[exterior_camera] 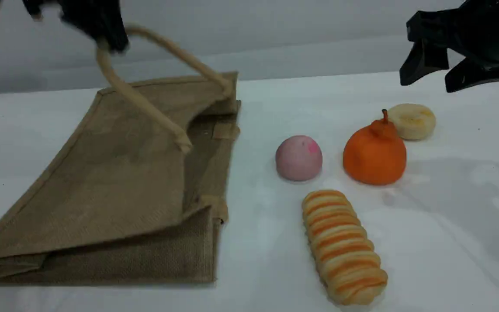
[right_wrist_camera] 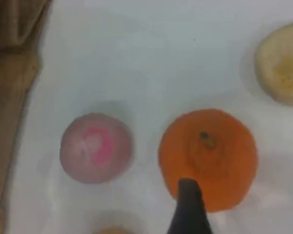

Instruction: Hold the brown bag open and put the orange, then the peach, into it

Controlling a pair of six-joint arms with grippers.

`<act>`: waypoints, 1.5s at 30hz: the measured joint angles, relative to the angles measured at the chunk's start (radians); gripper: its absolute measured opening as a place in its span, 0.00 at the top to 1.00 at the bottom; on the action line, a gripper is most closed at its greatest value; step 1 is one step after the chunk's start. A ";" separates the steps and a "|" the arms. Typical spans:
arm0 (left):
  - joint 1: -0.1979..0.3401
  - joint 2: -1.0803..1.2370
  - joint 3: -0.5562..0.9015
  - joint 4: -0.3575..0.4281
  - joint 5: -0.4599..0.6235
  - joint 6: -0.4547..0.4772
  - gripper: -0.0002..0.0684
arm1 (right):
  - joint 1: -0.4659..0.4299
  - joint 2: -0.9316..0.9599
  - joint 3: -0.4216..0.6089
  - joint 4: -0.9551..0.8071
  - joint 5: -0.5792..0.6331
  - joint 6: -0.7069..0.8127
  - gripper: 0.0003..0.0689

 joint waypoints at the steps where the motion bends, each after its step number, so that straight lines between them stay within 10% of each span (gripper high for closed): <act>1: 0.000 -0.018 -0.027 0.000 0.024 0.013 0.89 | 0.000 0.000 0.000 0.000 0.000 -0.008 0.34; 16: 0.000 -0.210 -0.127 -0.135 0.067 0.108 0.89 | 0.000 0.000 0.000 0.000 -0.019 -0.050 0.34; 38: 0.000 -0.438 0.130 -0.169 0.064 0.224 0.89 | 0.000 0.097 0.000 0.018 -0.103 -0.132 0.34; 45: 0.000 -0.438 0.130 -0.300 0.064 0.317 0.89 | 0.022 0.128 0.000 0.021 -0.114 -0.147 0.34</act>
